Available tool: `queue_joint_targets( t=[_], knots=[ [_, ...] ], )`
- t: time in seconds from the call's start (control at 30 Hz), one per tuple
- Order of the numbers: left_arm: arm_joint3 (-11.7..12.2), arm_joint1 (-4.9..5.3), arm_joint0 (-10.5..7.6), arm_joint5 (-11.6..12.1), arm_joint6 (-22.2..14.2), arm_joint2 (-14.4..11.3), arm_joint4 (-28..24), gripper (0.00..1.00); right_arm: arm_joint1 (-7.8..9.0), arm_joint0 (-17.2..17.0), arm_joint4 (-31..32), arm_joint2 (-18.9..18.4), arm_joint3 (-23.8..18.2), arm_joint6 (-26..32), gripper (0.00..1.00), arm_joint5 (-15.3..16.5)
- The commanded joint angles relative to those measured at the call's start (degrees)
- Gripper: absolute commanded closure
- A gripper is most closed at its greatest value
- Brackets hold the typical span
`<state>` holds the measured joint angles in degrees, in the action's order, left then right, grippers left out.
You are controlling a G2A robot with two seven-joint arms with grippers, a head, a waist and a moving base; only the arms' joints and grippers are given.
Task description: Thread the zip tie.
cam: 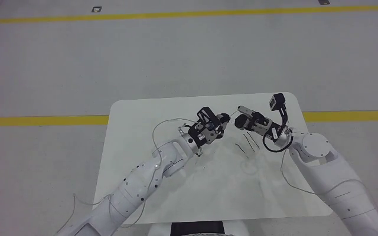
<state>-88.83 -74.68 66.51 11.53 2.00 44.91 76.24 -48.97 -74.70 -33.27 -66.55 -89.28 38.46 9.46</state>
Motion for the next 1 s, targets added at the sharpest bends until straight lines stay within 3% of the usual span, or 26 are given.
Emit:
queue_joint_targets(
  t=[0.0, 0.2, 0.37, 0.47, 0.83, 0.97],
  knots=[
    [-0.7, 0.36, 0.82, 1.3, -0.7, 1.2, -1.3, 1.00, 0.00, 0.0, 0.0, 0.0, 0.0, 0.0, 0.00, 0.0],
    [-3.0, 1.73, 3.86, 8.0, -2.6, 6.0, -10.9, 1.00, 0.00, 0.0, 0.0, 0.0, 0.0, 0.0, 0.00, 0.0],
    [-5.5, 3.40, 5.92, 8.0, -6.0, 6.8, -22.1, 1.00, 0.00, 0.0, 0.0, 0.0, 0.0, 0.0, 0.00, 0.0],
    [-6.4, 4.49, 5.86, 8.0, -9.4, 6.7, -27.1, 1.00, 0.00, 0.0, 0.0, 0.0, 0.0, 0.0, 0.00, 0.0],
    [-6.2, 4.46, 6.09, 7.8, -9.5, 6.6, -27.9, 1.00, 0.00, 0.0, 0.0, 0.0, 0.0, 0.0, 0.00, 0.0],
    [-4.5, 4.53, 7.50, 7.8, -14.6, 8.5, -42.4, 1.00, 0.00, -0.3, 2.9, 0.2, -0.1, 0.7, 0.00, 1.1]
  ],
)
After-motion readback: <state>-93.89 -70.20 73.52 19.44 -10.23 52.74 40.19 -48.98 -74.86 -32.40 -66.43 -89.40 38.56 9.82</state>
